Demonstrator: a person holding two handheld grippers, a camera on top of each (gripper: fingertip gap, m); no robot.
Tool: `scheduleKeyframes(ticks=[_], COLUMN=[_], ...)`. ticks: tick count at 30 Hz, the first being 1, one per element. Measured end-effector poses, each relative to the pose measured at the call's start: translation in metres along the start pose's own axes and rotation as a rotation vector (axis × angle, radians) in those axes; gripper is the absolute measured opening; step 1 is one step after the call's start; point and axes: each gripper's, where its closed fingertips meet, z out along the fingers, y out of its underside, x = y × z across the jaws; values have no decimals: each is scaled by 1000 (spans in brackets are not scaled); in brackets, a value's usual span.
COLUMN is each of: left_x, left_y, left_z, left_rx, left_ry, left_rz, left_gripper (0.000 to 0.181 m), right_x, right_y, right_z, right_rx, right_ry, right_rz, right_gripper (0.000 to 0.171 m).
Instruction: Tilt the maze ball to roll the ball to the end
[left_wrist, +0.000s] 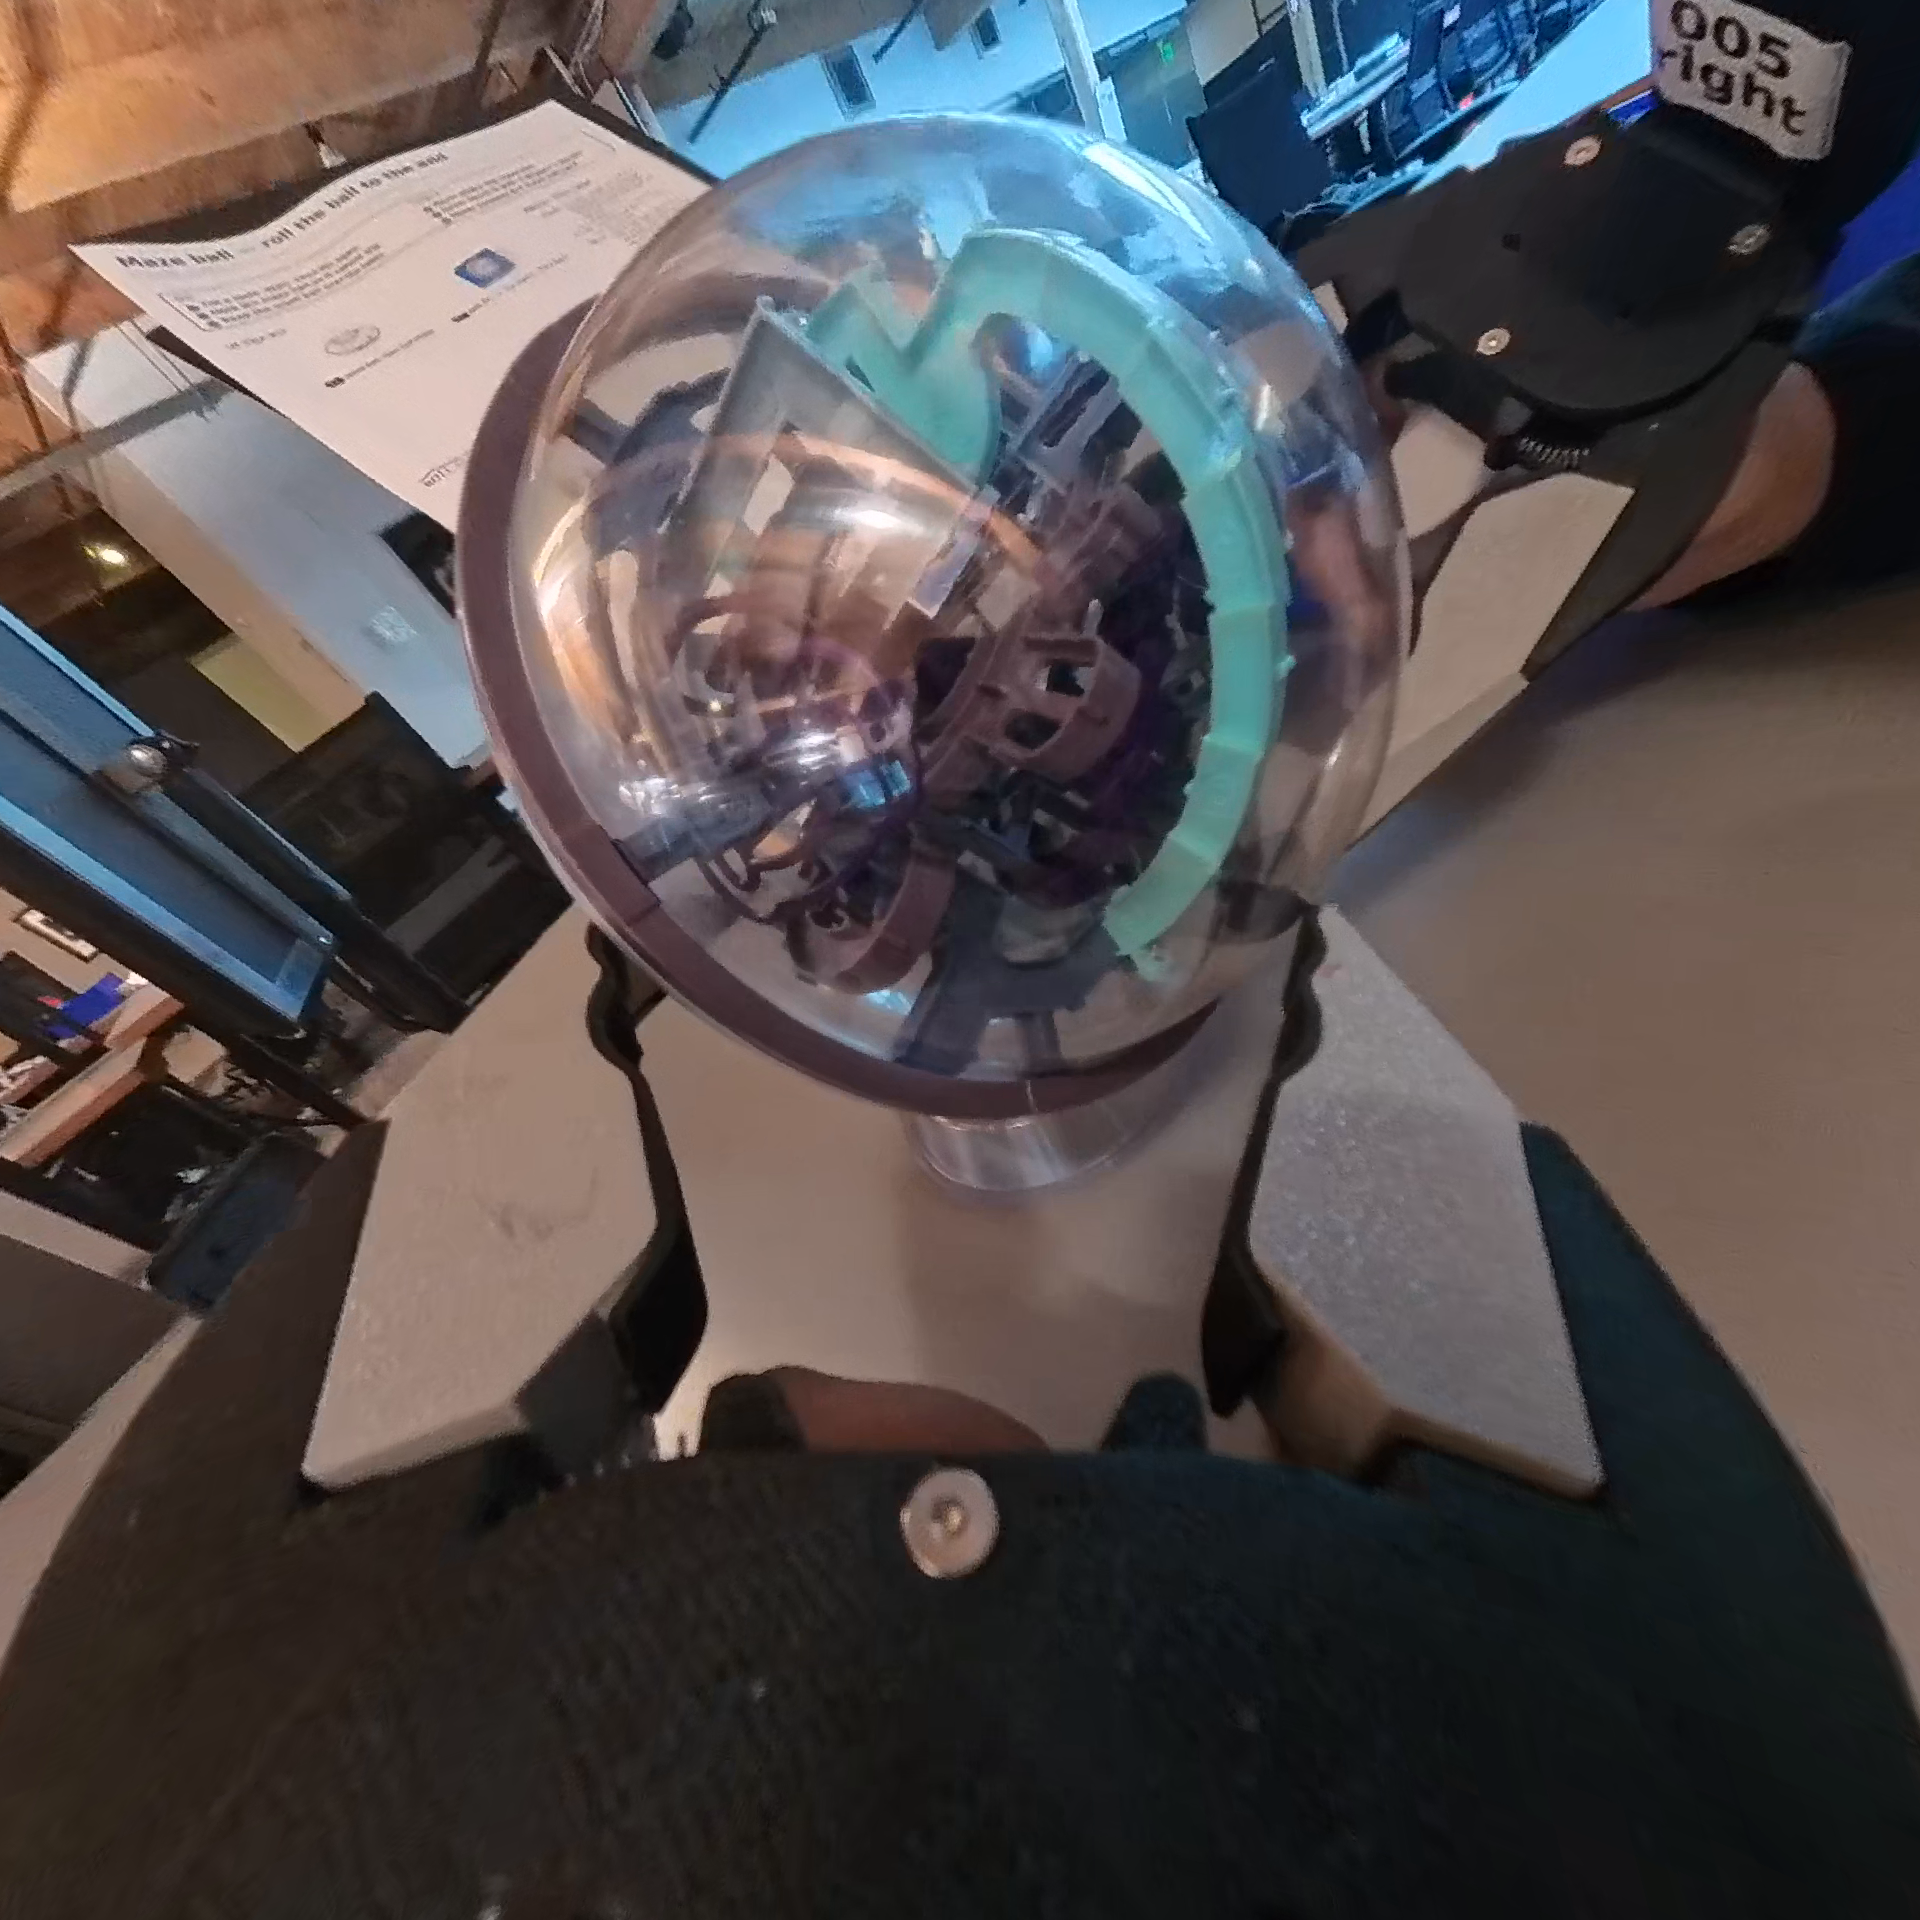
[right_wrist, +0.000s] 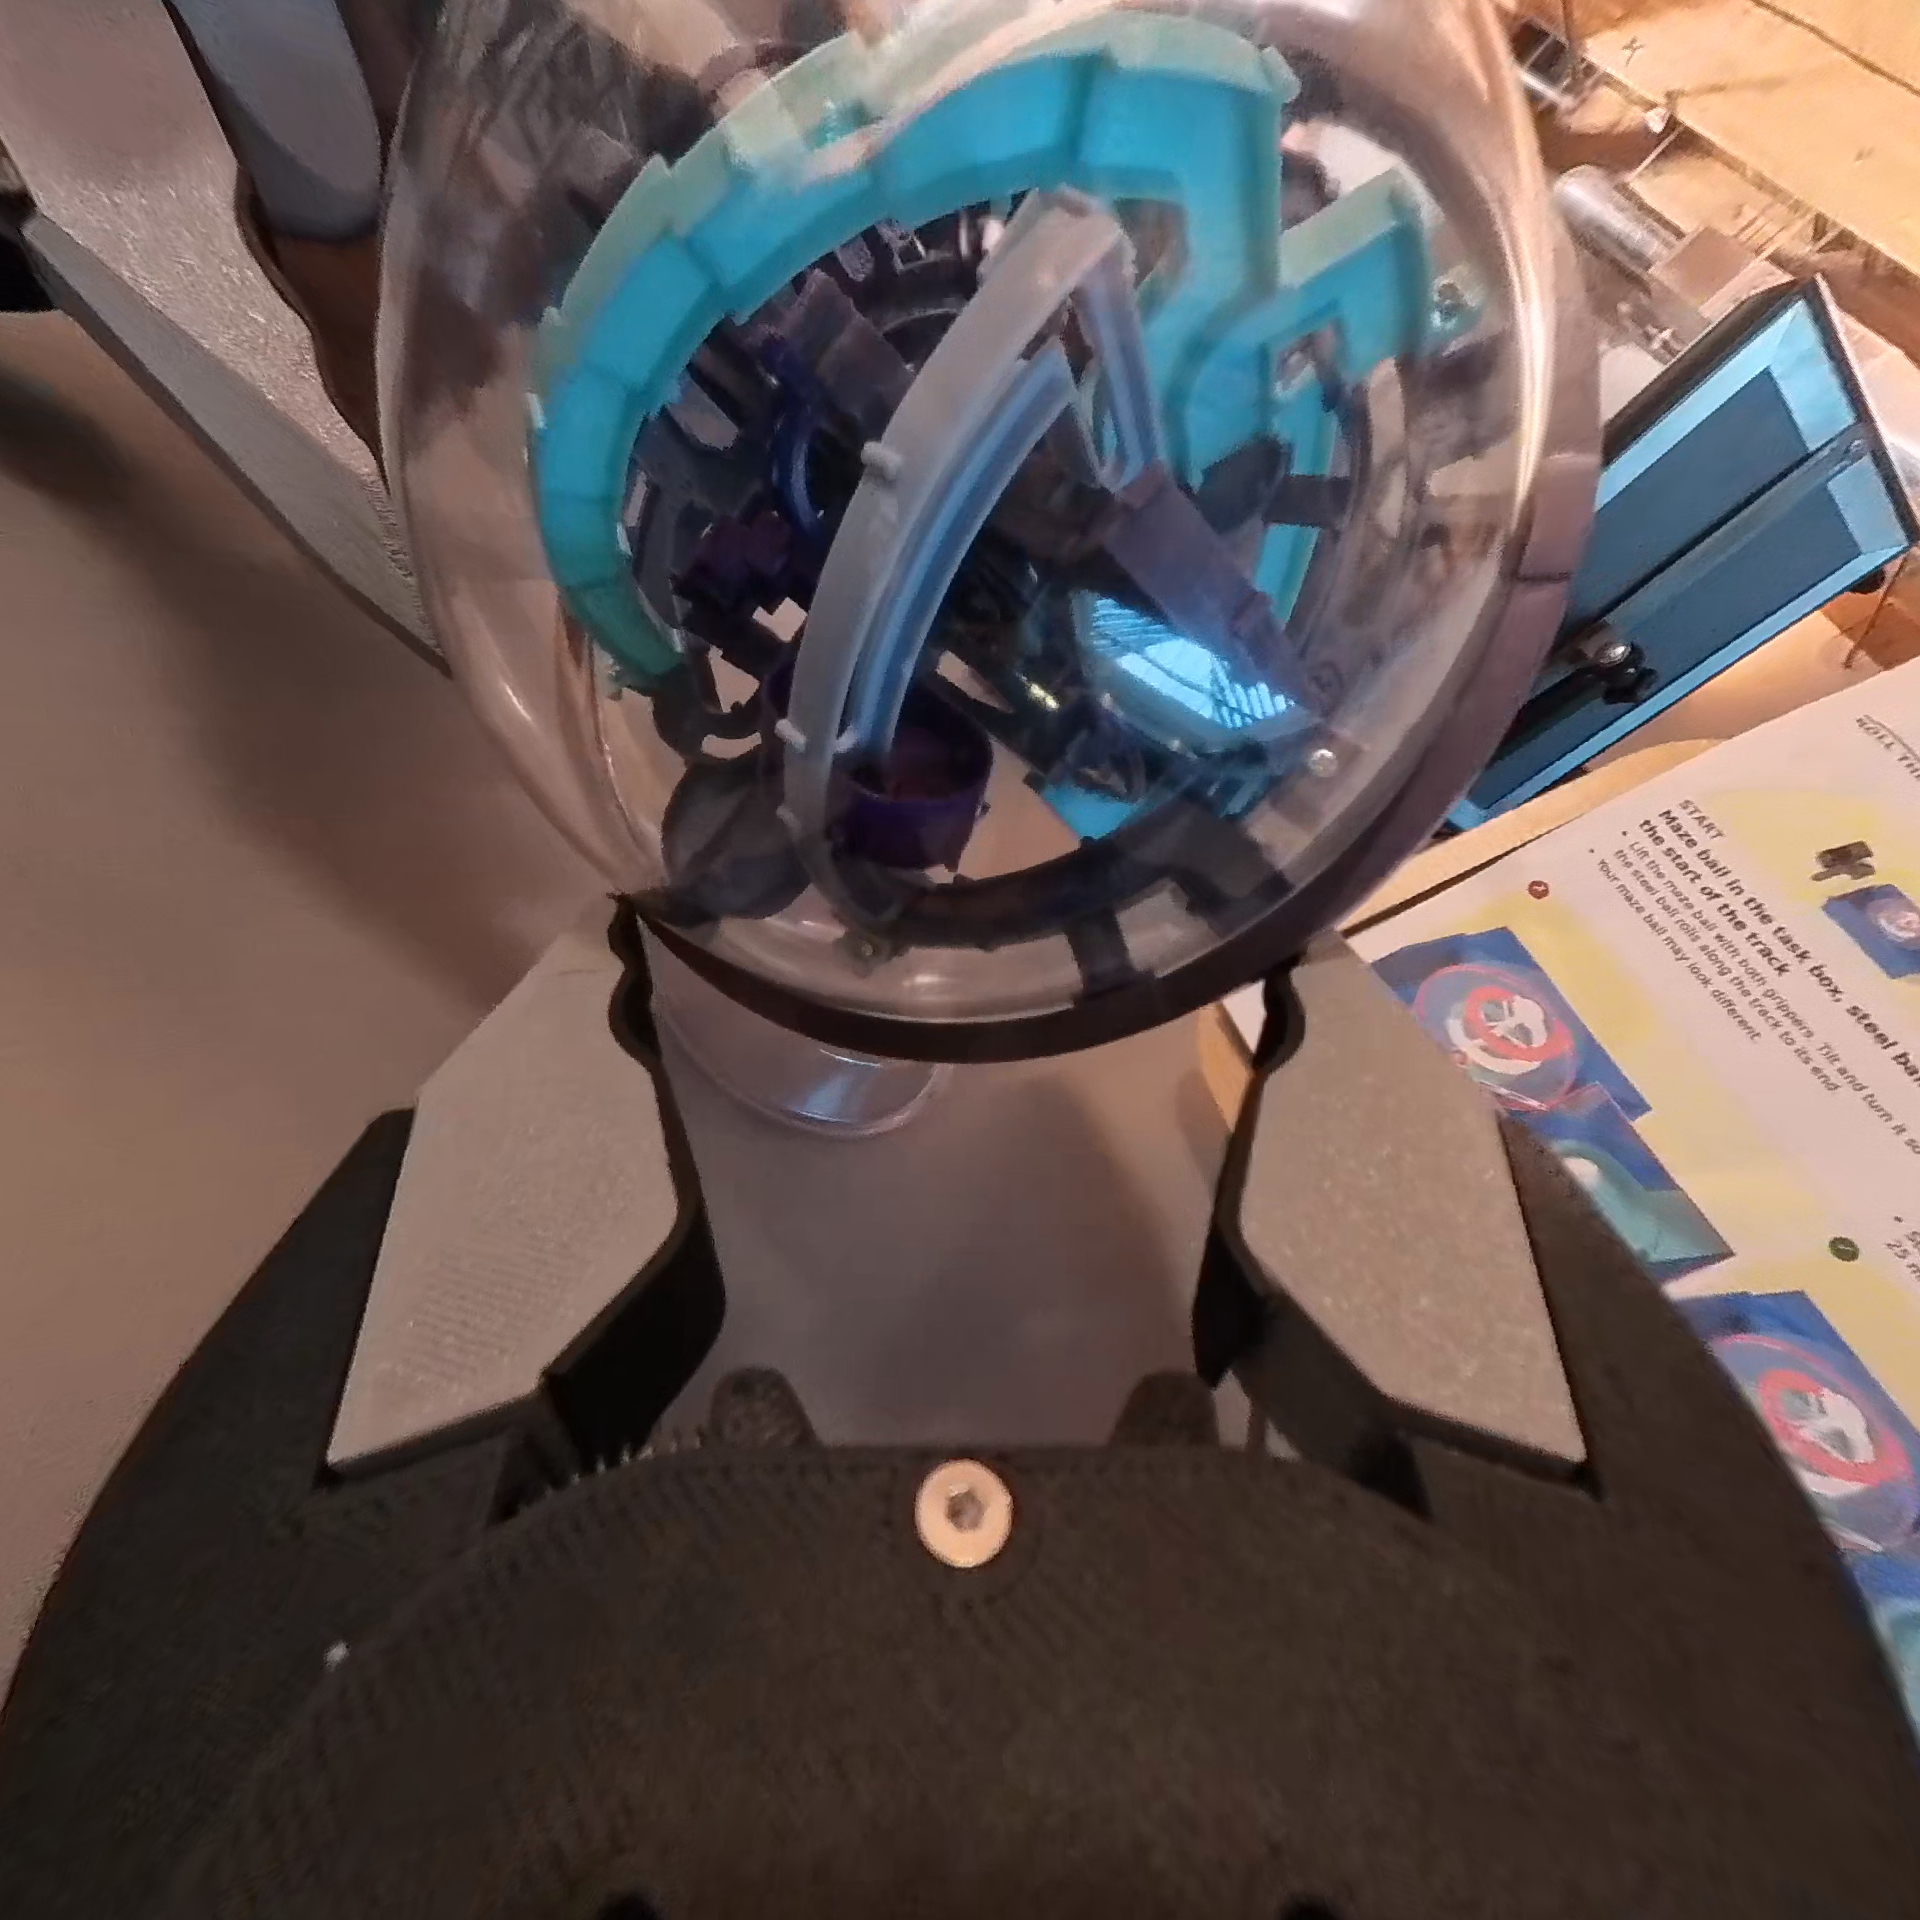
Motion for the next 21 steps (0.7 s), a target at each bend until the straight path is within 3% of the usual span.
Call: scheduleKeyframes(ticks=[10, 15, 21], left_x=[2, 9, 20], left_y=[21, 43, 71], left_z=[1, 0, -7], left_rx=[-89, -180, -311], left_ry=[41, 98, 185], left_rz=[-8, 16, 32], left_gripper=[114, 97, 104], right_x=[5, 10, -10], right_y=[2, 1, -6], right_z=[-5, -13, -16], right_rx=[-51, -107, -128], right_ry=[94, 191, 223], right_rz=[-200, -490, -754], right_gripper=[114, 114, 111])
